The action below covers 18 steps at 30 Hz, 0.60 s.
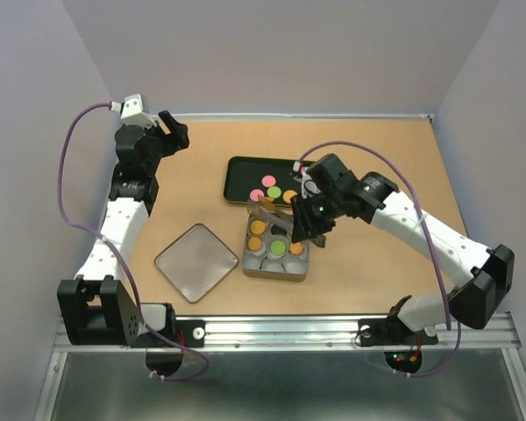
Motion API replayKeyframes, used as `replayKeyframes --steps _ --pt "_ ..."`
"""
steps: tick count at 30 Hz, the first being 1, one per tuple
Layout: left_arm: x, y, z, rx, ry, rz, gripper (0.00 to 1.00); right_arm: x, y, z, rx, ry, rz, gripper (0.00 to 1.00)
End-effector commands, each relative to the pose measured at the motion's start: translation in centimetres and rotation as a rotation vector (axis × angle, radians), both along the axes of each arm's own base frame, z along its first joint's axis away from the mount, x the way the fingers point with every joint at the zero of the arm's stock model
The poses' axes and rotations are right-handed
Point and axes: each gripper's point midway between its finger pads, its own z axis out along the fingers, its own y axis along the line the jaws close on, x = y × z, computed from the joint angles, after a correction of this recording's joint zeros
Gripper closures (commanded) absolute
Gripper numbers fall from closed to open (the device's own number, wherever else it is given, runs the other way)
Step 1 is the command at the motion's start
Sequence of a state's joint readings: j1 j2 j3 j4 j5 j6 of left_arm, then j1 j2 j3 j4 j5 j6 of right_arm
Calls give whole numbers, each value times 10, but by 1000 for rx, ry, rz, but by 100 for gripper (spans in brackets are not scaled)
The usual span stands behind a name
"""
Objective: Pack the cookies
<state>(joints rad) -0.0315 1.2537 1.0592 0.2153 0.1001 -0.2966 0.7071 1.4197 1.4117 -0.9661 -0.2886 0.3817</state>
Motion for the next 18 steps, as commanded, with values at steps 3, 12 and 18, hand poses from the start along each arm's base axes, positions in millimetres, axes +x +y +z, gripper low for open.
replayKeyframes --steps 3,12,18 --pt "8 -5 8 0 -69 -17 19 -53 4 -23 -12 44 102 68" --pt "1 1 -10 15 -50 8 19 -91 -3 -38 -13 117 127 68" --pt "0 1 -10 23 -50 7 19 -110 7 -51 -27 140 178 68"
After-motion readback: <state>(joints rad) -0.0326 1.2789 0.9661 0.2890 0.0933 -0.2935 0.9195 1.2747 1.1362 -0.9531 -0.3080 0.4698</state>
